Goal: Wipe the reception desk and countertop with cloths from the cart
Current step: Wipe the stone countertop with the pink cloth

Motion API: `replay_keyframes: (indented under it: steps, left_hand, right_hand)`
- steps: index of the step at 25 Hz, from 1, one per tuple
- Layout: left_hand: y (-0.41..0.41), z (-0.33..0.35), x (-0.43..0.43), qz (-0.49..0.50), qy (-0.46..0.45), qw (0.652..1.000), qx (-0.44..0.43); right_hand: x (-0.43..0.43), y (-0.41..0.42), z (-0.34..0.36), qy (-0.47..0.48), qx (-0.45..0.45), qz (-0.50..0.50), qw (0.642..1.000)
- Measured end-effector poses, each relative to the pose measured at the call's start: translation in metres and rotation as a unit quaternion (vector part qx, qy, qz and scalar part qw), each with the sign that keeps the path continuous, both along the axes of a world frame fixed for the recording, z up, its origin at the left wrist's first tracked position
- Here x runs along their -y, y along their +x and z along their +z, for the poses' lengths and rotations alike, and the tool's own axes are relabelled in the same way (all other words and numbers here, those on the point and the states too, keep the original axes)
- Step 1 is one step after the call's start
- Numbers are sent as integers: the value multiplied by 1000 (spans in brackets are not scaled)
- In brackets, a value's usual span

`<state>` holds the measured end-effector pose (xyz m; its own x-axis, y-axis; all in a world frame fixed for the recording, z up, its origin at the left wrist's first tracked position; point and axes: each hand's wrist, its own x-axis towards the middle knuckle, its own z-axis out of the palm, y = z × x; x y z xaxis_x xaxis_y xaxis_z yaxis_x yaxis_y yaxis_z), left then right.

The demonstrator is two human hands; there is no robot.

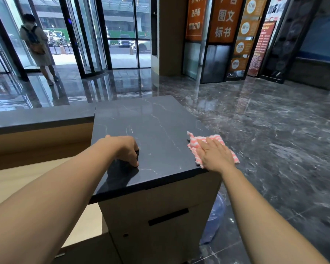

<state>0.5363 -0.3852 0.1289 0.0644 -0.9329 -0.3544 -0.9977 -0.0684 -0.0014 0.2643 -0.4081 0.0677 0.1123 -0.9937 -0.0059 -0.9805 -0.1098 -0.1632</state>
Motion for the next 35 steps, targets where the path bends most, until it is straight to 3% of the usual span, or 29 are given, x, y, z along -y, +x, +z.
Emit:
replay_keyframes:
  steps: [7, 15, 19, 26, 35]
  left_hand:
    - [0, 0, 0, -9, -4, 1000, -2]
    - [-3, 1, 8, -18, -12, 1000, 12]
    - [-7, 9, 15, -15, -14, 999, 31]
    - [1, 9, 50, -8, -75, 995, 57]
    - [63, -5, 113, 45, -161, 986, 0]
  right_hand:
    - [-4, 19, 2, 15, 0, -65, 998]
    - [-37, 134, 3, 3, -18, 88, 996]
    - [-16, 128, 4, 21, -18, 149, 988]
    - [79, 74, 2, 48, -22, 12, 999]
    - [195, 98, 5, 57, -10, -7, 998]
